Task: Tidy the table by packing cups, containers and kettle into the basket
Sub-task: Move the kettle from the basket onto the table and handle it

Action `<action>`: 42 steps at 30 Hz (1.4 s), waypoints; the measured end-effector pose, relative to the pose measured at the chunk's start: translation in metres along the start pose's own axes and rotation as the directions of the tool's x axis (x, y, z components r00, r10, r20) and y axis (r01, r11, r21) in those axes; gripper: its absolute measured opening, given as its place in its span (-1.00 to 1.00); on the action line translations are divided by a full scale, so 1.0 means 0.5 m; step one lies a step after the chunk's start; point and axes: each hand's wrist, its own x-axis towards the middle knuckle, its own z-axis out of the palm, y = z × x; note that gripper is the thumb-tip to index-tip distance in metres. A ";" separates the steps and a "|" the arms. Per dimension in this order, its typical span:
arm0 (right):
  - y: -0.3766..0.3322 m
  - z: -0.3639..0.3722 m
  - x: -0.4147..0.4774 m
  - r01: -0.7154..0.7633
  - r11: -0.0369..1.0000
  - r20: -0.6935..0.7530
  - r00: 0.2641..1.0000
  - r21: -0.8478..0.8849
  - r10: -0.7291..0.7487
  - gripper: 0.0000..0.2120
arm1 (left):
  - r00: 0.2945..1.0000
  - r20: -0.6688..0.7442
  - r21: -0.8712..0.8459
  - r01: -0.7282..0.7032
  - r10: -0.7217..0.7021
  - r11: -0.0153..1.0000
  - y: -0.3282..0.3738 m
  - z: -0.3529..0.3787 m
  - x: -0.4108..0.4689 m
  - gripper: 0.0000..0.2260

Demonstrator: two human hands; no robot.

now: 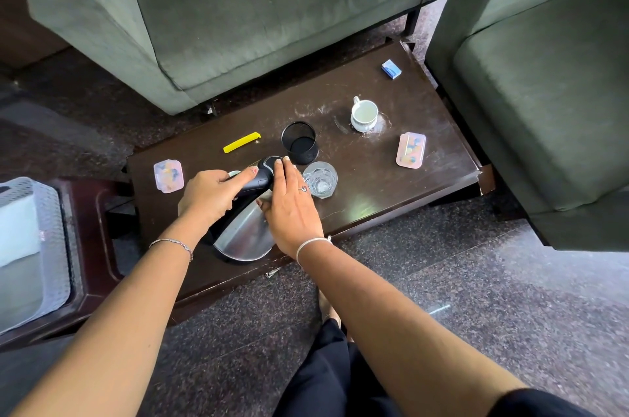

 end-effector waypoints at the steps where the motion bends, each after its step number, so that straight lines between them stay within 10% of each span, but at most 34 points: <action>1: 0.000 0.000 0.000 0.001 1.000 0.000 1.000 0.001 -0.001 -0.33 | 1.000 0.000 0.001 -0.001 0.001 1.000 0.001 -0.001 -0.001 -0.46; 42: 0.020 0.020 0.001 -0.036 0.999 -0.003 0.999 0.028 0.036 -0.34 | 1.000 0.025 0.075 -0.017 0.015 0.997 0.011 0.014 0.003 -0.45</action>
